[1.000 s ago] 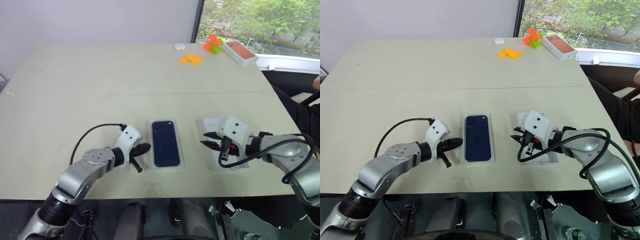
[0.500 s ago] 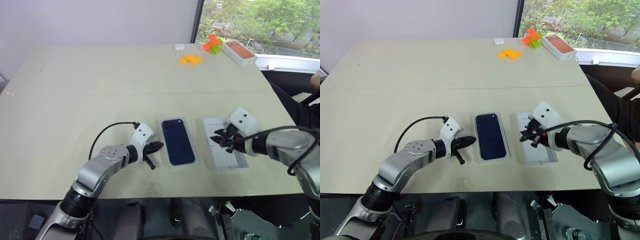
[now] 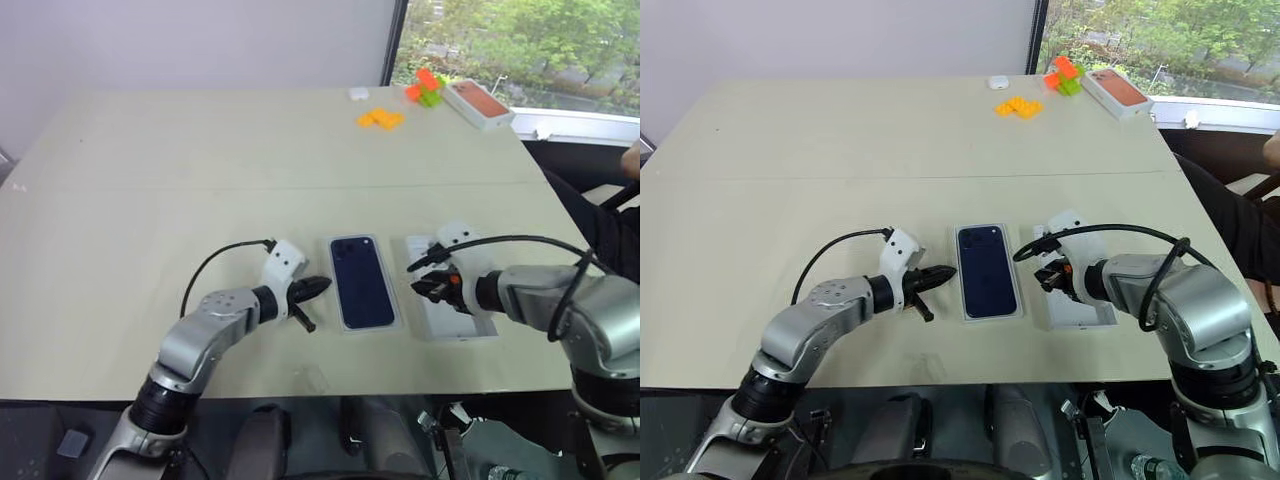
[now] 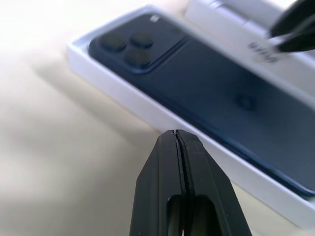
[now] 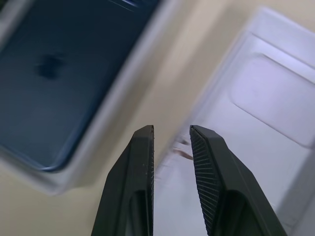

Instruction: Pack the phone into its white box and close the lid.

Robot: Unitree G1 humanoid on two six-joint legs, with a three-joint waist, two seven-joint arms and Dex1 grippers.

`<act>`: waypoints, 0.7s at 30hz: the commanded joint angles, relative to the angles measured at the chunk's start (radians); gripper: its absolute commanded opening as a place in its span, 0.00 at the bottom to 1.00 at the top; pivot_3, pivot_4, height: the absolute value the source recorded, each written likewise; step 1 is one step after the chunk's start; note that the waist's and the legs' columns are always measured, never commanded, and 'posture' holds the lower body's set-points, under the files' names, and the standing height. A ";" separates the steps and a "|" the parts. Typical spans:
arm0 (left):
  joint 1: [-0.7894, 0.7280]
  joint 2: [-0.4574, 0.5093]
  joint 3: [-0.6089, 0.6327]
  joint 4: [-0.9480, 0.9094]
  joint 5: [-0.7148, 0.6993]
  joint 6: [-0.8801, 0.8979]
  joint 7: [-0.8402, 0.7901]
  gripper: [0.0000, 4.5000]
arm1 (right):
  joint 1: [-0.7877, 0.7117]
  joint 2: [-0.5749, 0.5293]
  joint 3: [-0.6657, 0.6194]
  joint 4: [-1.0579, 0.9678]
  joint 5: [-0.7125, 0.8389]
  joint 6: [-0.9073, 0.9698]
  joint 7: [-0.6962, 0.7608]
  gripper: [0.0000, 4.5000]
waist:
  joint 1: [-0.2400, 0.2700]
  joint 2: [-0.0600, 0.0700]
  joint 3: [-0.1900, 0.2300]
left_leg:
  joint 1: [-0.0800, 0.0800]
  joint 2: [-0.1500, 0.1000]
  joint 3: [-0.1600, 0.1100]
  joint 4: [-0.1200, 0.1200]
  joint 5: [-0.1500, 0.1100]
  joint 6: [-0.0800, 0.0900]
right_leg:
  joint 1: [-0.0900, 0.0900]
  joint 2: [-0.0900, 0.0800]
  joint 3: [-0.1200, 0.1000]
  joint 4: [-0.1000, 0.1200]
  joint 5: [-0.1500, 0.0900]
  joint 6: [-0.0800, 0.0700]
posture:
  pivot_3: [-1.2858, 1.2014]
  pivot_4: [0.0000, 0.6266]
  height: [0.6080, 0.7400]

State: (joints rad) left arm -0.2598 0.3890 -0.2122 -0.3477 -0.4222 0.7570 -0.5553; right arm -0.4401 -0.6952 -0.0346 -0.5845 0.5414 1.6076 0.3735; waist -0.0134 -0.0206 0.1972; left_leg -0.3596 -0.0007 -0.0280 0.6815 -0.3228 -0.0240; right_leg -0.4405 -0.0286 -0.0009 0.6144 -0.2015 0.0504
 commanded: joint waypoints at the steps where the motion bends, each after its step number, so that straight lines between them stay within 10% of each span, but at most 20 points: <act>1: 0.022 0.040 0.051 -0.057 -0.035 -0.030 -0.060 0.01 | -0.016 0.012 0.005 0.018 0.036 0.007 -0.086 0.26 | 0.001 0.000 0.000 | 0.000 0.000 0.000 0.000 0.000 0.000 | 0.000 0.000 0.000 0.000 0.000 0.000 | 0.52 0.24 1.00; 7: 0.048 0.061 0.080 -0.088 -0.058 -0.027 -0.081 0.01 | -0.018 0.048 -0.019 0.069 0.133 0.007 -0.203 0.26 | 0.001 0.000 0.000 | 0.000 0.000 0.000 0.001 0.000 0.000 | 0.001 0.000 0.000 0.000 -0.002 -0.002 | 0.52 0.24 1.00; 11: 0.057 0.064 0.094 -0.100 -0.066 -0.026 -0.082 0.00 | -0.012 0.057 -0.015 0.083 0.190 0.007 -0.295 0.01 | 0.000 0.000 0.000 | 0.000 0.000 0.000 0.000 -0.001 0.001 | 0.000 0.000 0.000 0.000 0.000 0.001 | 0.52 0.24 1.00; 21: 0.093 0.105 0.232 -0.074 -0.100 -0.048 -0.093 0.00 | -0.216 0.067 -0.216 0.143 0.404 0.007 -0.364 0.01 | -0.004 0.001 0.000 | 0.000 0.001 0.001 0.000 -0.001 0.001 | 0.000 0.002 0.001 0.000 0.000 0.000 | 0.52 0.24 1.00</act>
State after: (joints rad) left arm -0.1667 0.4777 -0.0151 -0.4101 -0.5066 0.7371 -0.6334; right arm -0.6040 -0.6444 -0.1718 -0.4264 0.8701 1.6079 -0.0016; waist -0.0178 -0.0200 0.1973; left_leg -0.3594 0.0005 -0.0275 0.6815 -0.3234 -0.0227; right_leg -0.4411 -0.0263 -0.0003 0.6145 -0.2016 0.0508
